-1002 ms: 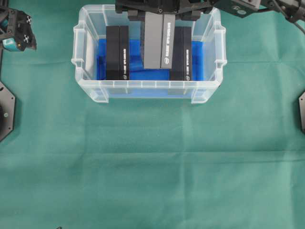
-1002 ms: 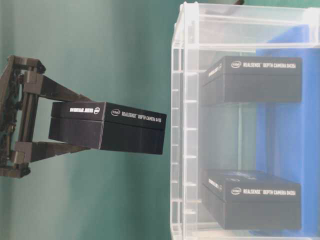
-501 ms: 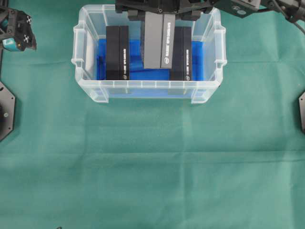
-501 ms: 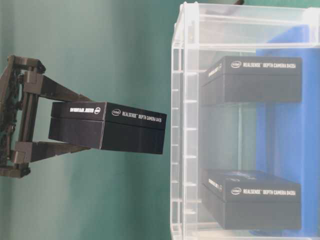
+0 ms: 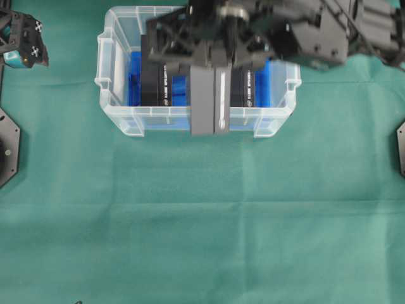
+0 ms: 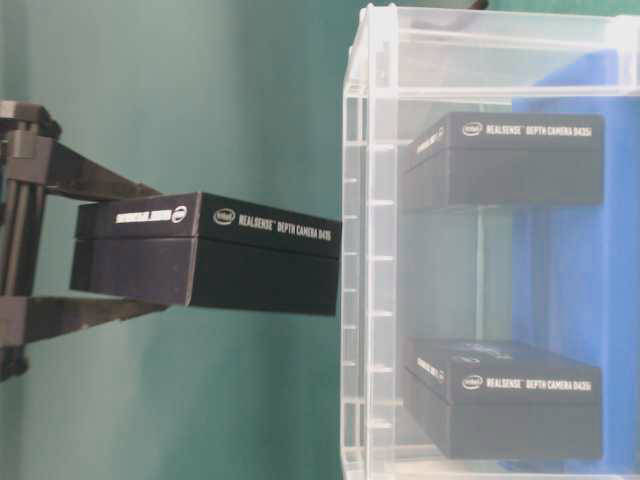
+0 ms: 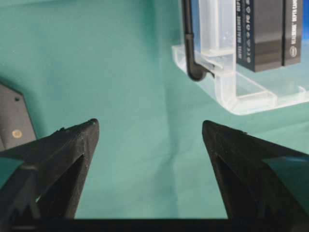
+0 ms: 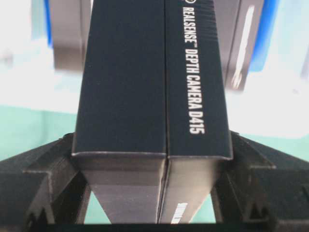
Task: Take out the box from the case.
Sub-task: 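Lift the gripped boxes straight up out of the case, then carry the boxes over the case front wall onto the table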
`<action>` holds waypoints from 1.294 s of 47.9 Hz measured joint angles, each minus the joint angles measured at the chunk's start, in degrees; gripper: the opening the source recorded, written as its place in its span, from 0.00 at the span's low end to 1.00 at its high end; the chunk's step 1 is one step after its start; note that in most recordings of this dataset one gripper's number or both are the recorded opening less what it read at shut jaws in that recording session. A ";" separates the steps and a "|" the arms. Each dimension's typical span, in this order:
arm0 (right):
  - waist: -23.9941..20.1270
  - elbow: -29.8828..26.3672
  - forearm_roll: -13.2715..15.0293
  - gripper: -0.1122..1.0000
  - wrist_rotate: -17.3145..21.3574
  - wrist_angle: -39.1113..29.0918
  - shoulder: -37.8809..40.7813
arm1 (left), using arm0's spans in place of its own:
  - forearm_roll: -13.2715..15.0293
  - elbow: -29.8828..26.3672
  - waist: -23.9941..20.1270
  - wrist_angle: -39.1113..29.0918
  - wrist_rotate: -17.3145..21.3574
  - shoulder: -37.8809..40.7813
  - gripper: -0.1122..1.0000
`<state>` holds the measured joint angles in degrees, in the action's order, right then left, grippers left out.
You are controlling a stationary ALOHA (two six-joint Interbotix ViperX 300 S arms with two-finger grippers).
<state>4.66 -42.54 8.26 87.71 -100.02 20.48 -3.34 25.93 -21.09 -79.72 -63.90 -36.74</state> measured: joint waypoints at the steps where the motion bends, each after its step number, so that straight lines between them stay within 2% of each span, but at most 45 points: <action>1: -0.44 0.00 0.09 0.71 0.44 0.00 0.09 | 0.00 0.00 0.00 0.00 -0.09 0.00 0.90; 43: -17.58 0.00 1.41 0.71 20.48 0.53 0.00 | 0.00 0.00 0.00 0.00 -0.35 0.09 0.90; 62: -18.54 0.00 1.05 0.71 20.83 1.76 1.58 | 0.09 0.00 0.00 0.00 -0.35 0.00 0.90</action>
<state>-13.89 -42.54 9.32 108.54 -98.26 22.06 -3.25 25.93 -21.09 -79.72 -64.25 -36.74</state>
